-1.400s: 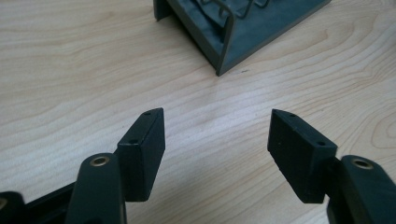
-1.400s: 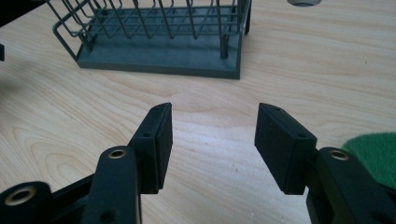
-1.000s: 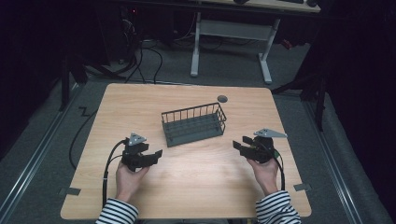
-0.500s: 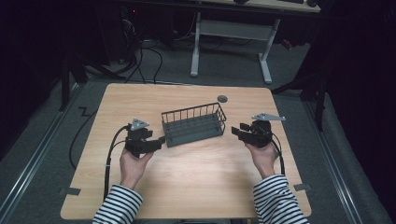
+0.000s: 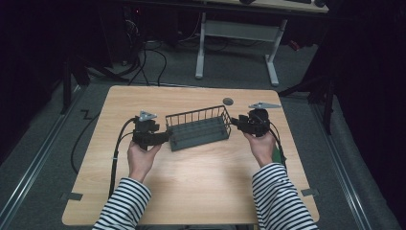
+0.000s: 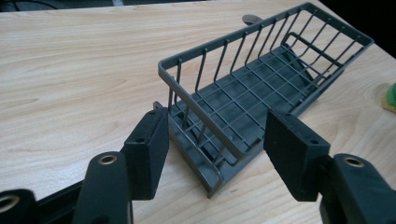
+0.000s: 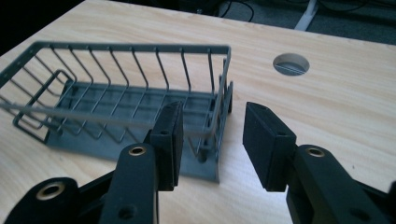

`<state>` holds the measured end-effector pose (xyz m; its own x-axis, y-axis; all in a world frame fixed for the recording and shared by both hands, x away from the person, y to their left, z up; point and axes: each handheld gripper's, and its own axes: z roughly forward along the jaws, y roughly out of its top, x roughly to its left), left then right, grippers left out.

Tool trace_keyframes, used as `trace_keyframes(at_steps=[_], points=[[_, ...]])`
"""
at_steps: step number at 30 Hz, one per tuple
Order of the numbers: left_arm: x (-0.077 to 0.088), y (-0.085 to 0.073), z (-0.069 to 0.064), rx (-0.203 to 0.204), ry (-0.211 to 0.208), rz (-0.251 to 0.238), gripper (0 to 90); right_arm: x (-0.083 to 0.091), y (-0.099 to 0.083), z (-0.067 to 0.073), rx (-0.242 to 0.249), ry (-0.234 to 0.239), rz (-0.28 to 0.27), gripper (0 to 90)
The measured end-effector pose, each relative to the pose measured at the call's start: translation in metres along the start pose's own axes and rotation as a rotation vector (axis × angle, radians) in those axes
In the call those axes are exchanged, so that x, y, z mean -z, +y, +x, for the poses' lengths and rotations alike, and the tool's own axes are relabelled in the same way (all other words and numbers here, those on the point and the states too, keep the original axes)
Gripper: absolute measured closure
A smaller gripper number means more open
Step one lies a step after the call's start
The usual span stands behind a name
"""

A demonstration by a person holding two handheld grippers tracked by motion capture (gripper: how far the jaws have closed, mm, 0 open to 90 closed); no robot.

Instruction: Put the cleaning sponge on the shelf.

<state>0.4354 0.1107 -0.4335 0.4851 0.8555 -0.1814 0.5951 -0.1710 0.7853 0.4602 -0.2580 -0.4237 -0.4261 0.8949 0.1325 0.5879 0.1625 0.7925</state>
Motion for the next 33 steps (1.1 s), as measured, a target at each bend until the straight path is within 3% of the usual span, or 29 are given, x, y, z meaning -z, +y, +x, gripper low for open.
trace_keyframes(at_steps=[9,17,33], points=[[-0.013,0.005,-0.001,-0.005,0.028,0.012,43.9,-0.022,0.013,0.002,-0.009,-0.021,0.035,59.4],[-0.018,0.004,0.0,-0.002,0.023,0.03,48.9,-0.04,0.013,0.0,-0.021,-0.039,0.081,61.8],[-0.021,0.001,-0.004,-0.018,-0.015,0.053,63.9,-0.045,0.01,0.001,0.01,-0.01,0.13,74.2]])
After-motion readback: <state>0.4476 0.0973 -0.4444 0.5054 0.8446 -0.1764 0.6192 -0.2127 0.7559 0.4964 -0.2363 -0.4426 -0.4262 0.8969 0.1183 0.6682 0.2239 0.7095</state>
